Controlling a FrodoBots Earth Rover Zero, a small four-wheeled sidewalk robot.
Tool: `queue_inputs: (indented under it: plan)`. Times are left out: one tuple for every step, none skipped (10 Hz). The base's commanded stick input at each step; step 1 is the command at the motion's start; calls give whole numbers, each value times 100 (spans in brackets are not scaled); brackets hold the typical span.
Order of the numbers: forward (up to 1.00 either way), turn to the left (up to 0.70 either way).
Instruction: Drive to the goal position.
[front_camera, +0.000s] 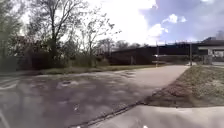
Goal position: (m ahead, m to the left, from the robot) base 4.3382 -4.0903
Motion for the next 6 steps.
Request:
queue_inputs:
  plan:
    - [100, 0]
    - [100, 0]
    - [100, 0]
    - [100, 0]
    - [100, 0]
    - [100, 0]
